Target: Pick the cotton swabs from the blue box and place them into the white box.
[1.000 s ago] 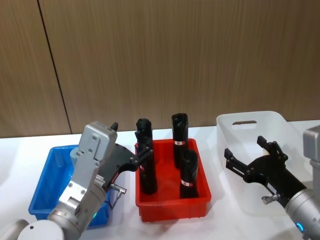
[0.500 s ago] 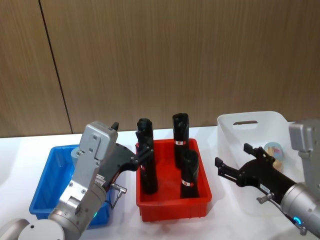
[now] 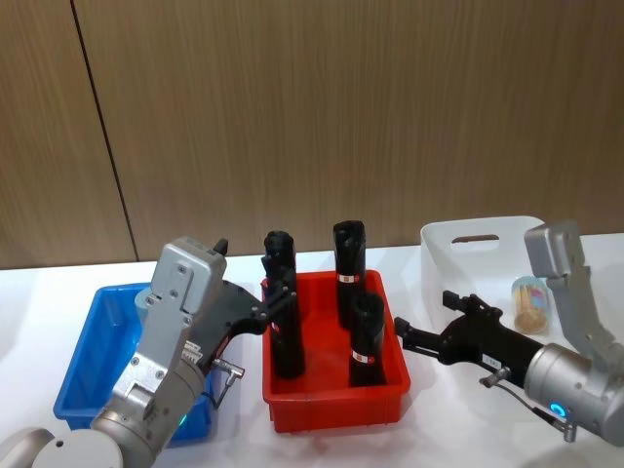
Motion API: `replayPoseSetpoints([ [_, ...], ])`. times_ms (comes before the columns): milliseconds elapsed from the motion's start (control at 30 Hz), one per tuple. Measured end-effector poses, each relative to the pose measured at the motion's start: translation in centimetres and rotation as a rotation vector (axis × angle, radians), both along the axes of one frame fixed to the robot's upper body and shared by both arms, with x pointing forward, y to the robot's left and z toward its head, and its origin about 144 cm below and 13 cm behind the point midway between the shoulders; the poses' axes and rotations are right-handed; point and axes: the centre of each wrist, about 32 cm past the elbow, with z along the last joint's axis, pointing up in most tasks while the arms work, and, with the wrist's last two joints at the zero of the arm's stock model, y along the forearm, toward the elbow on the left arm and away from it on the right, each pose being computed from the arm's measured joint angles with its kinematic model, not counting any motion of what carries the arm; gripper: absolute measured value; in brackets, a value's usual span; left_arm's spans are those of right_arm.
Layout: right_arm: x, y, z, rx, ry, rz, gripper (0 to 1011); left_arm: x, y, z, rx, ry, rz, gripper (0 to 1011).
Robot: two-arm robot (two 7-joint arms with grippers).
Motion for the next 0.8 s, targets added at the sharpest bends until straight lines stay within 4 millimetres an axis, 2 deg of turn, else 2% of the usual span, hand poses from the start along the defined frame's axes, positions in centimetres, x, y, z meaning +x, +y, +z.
replayPoseSetpoints([
  [433, 2.7, 0.8, -1.0, 0.0, 0.057, 0.043, 1002, 0.0, 0.0, 0.0, 0.0, 0.0, 0.0, 1003],
  [800, 4.1, 1.9, -1.3, -0.001, 0.069, 0.058, 1002, 0.0, 0.0, 0.0, 0.0, 0.0, 0.0, 1003],
])
